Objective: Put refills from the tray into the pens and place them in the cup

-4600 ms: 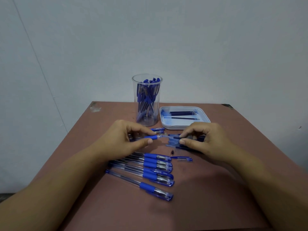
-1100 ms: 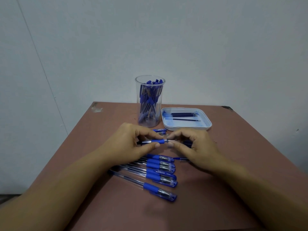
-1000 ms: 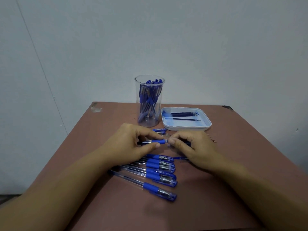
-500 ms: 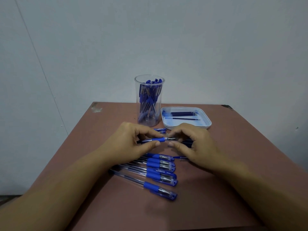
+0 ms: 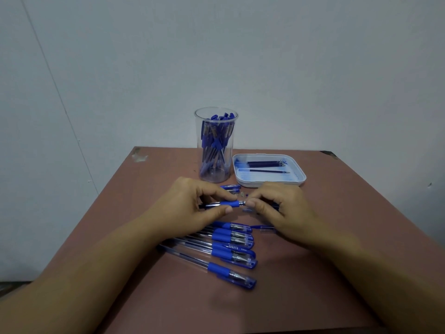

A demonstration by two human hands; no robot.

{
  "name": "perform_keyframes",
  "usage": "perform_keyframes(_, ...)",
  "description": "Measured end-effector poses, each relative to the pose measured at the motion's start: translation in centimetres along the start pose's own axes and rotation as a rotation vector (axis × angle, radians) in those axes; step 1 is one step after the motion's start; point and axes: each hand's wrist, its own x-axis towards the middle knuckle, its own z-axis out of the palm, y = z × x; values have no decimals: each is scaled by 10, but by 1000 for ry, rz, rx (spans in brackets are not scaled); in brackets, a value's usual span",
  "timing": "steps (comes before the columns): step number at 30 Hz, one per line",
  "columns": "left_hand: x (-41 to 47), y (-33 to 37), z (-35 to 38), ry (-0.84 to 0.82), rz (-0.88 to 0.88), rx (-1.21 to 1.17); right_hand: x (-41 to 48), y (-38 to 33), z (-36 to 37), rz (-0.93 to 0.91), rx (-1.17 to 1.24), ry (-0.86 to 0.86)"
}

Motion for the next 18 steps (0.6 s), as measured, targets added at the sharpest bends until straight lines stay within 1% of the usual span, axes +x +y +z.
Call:
perform_keyframes(3, 0, -2, 0, 21, 1, -14, -2, -1, -1, 19, 27, 6)
perform_keyframes(7, 0, -2, -1, 2, -10, -7, 0, -2, 1, -27, -21, 7)
perform_keyframes(12, 0, -1, -1, 5, -5, -12, -1, 0, 0, 1, 22, 3)
perform_keyframes(16, 0, -2, -1, 7, -7, -12, 0, -3, 0, -48, -11, 16)
perform_keyframes(18, 0, -3, 0, 6, -11, -11, 1, -2, 0, -43, -17, 3)
